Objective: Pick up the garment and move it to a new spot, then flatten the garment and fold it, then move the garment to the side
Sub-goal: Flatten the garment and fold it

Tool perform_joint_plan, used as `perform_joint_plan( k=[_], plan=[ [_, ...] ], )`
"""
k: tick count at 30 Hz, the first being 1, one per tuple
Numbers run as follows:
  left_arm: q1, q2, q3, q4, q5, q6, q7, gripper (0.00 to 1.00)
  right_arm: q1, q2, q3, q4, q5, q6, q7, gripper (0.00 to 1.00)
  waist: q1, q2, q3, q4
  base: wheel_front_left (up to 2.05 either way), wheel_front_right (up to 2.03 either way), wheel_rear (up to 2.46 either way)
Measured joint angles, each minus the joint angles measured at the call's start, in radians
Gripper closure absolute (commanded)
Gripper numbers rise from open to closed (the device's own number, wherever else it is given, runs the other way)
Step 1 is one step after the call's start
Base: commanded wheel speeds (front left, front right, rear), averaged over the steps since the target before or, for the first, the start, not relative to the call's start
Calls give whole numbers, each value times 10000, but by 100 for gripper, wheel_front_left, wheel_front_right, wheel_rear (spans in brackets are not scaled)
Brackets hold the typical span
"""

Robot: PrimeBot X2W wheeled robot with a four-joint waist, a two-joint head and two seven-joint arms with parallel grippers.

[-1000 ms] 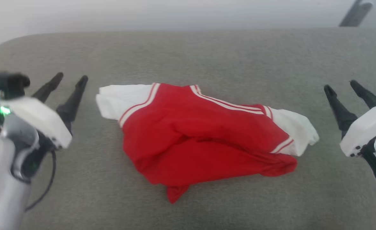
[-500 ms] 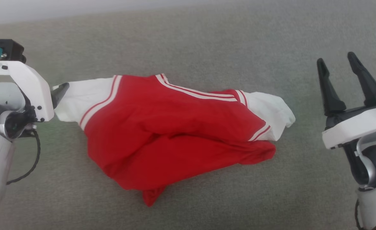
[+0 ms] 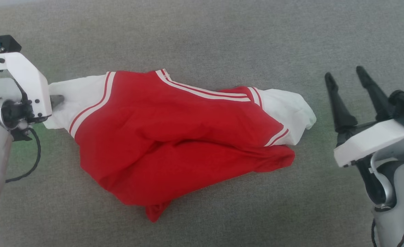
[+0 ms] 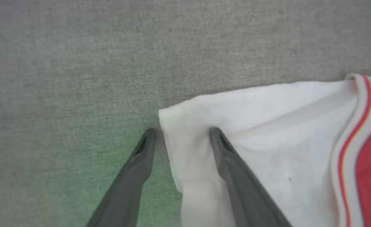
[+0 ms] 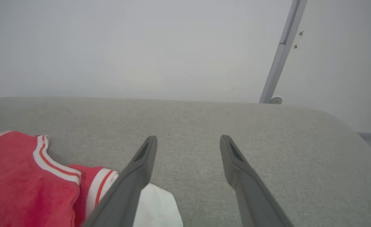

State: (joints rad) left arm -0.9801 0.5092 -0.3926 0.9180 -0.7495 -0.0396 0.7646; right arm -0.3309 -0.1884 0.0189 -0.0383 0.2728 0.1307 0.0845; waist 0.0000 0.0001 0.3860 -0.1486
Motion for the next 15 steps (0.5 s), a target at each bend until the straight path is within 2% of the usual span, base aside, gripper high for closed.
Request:
perform_joint_plan(
  k=[8,15],
  plan=[
    [-300,-65,-102,405,40,-109,-305,100,-23,-550,489,435,1080,-4,1891,0,0,0,93,225,0,0,0],
    [-483,-464,-46,483,-113,-284,-633,100,-494,-1055,602,1193,1910,-2,4013,0,0,-1,192,721,0,0,0]
  ],
)
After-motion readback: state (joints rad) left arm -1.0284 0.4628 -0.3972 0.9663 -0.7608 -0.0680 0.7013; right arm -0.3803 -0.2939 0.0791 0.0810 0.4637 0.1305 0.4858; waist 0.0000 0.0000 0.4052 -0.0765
